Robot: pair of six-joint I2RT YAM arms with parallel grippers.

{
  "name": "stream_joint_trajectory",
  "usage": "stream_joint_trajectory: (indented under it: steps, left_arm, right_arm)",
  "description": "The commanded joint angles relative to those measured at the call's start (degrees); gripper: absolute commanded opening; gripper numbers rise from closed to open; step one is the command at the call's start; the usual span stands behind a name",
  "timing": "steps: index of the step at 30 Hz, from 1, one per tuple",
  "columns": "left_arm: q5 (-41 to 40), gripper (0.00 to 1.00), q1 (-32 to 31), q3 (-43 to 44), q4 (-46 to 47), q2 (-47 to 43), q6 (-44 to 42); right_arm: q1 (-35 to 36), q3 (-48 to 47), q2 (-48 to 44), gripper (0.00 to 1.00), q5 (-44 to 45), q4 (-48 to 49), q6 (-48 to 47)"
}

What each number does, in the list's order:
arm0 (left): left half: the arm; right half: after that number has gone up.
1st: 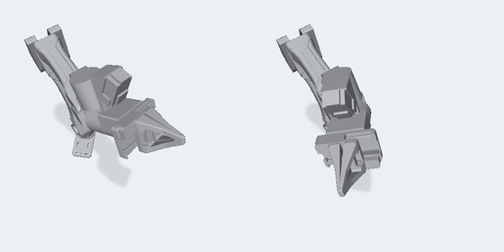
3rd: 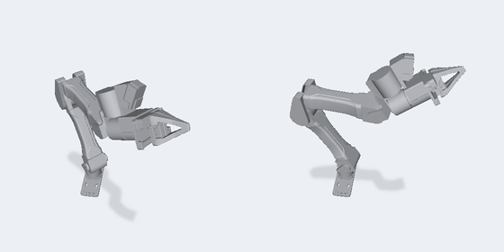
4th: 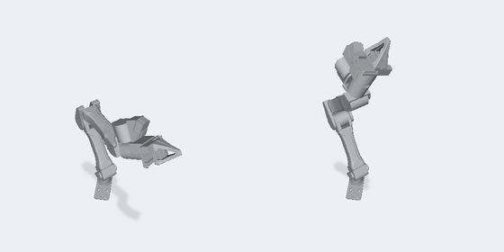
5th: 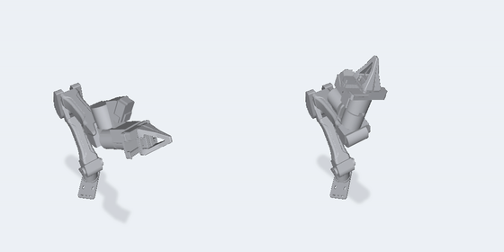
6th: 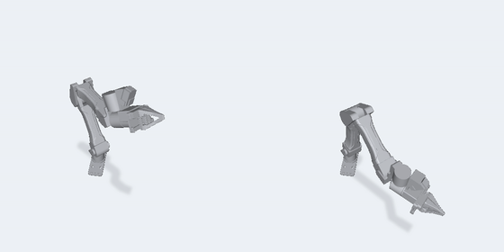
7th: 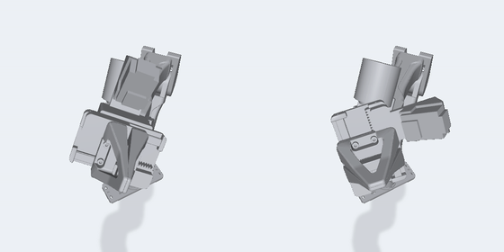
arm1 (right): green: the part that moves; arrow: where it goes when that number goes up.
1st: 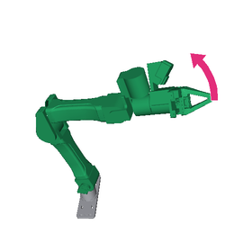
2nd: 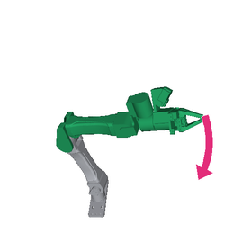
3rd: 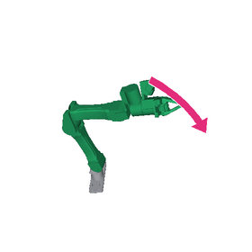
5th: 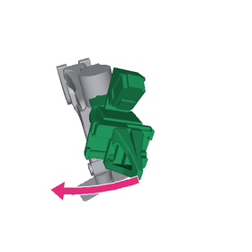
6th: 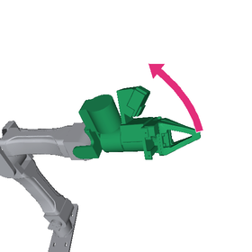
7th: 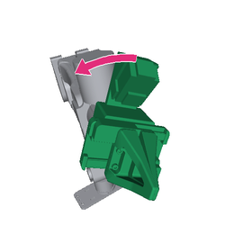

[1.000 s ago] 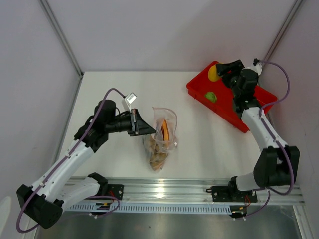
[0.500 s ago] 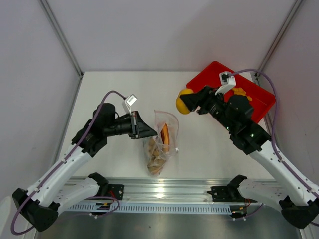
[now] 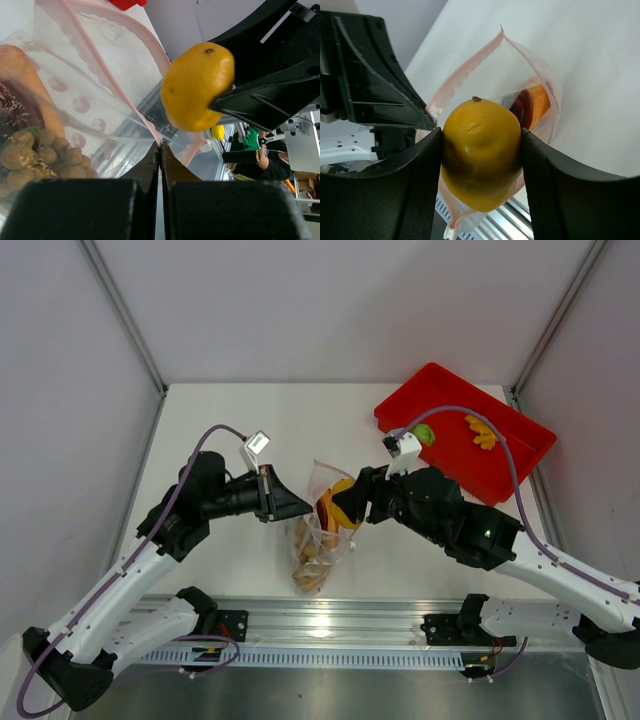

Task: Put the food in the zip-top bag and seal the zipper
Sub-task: Place the fake fruit in the zipper food storage bag.

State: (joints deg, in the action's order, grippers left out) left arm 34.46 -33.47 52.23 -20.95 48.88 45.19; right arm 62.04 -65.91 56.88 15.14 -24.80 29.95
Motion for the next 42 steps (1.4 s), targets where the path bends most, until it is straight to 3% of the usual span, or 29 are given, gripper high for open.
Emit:
stream_joint_trajectory:
  steps: [1, 8, 12, 15, 16, 19, 21, 23, 25, 35, 42]
  left_arm:
    - [-0.8, 0.00, -0.8, 1.6, -0.7, -1.4, 1.0]
    - [-1.3, 0.01, -1.5, 0.8, 0.4, -2.5, 1.9]
    - [-1.8, 0.01, -1.9, 0.2, 1.3, -3.1, 3.1]
    - [-1.9, 0.01, -2.2, 0.8, 1.9, -3.0, 3.7]
    - [-2.0, 0.00, -2.6, 0.8, 2.1, -3.3, 3.9]
    - [-2.2, 0.01, -2.8, 0.7, 2.7, -3.4, 4.2]
    - [-2.3, 0.01, -2.9, 0.7, 2.8, -3.4, 4.2]
    - [-2.2, 0.00, -3.0, 0.8, 2.6, -3.7, 4.1]
    - [-2.3, 0.00, -2.9, 1.1, 2.4, -4.0, 3.9]
    - [-2.6, 0.01, -3.0, 3.8, 1.5, -4.0, 3.3]
    - [-5.8, 0.00, -3.0, 5.4, 4.2, -3.7, 2.2]
  right_arm:
    - [1.4, -2.8, 1.9, 0.00, 4.8, -3.4, -0.4]
    - [1.9, -6.0, 4.7, 0.00, 5.3, -4.2, -0.9]
    - [1.9, -6.8, 5.6, 0.07, 6.0, -4.6, -1.1]
    - [1.9, -7.0, 6.2, 0.28, 6.0, -4.6, -0.9]
    - [1.9, -7.0, 6.3, 0.41, 5.3, -4.0, -1.2]
    - [1.9, -9.0, 7.5, 0.68, 5.5, -5.3, -1.7]
    - [1.9, -10.2, 8.2, 0.74, 6.8, -7.1, -1.7]
    - [1.9, -11.2, 8.2, 0.92, 9.2, -7.9, -1.2]
    - [1.9, -11.4, 7.4, 0.99, 9.6, -8.2, -1.4]
    - [1.0, -13.7, 1.8, 0.99, 18.3, -13.0, 0.0]
    - [-11.0, -13.2, -0.9, 0.99, 18.1, -19.2, 3.1]
